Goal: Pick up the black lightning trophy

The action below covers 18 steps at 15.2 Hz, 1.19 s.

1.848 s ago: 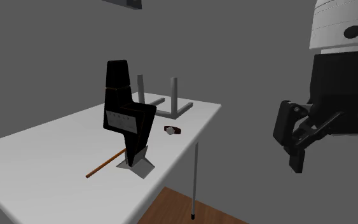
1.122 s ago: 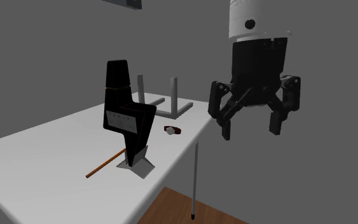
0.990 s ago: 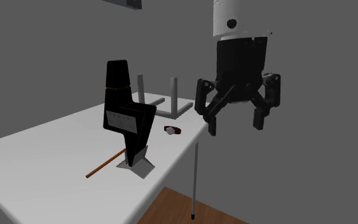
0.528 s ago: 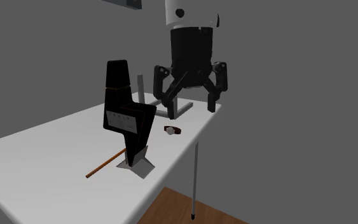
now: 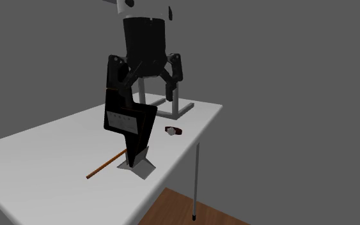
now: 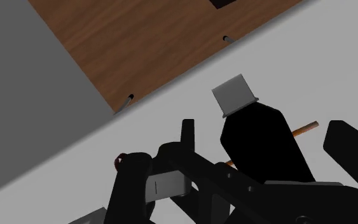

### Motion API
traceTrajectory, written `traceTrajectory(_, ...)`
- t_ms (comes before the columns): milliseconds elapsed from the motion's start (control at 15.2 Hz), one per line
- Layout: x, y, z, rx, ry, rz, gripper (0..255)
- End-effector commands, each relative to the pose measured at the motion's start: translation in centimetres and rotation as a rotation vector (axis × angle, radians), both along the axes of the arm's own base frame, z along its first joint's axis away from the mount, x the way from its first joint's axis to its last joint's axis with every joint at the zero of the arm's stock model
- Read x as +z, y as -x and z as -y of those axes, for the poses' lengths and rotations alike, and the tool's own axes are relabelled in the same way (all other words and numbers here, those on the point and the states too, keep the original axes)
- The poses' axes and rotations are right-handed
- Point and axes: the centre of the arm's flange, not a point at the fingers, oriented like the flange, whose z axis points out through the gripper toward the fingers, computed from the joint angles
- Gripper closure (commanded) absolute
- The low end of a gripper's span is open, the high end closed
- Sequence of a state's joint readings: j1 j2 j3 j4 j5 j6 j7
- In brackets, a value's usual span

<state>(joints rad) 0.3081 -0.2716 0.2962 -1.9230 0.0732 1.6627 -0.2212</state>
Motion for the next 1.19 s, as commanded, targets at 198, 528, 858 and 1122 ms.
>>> traceTrajectory(198,-2.1,0.1,-0.6,0.014,-0.003,0.001,0)
traceTrajectory(528,-3.5,0.1,-0.7,0.014,-0.003,0.001,255)
traceTrajectory(858,-3.4,0.1,-0.7,0.014,-0.003,0.001,255)
traceTrajectory(1122,-3.5,0.1,-0.6,0.014,-0.003,0.001,255)
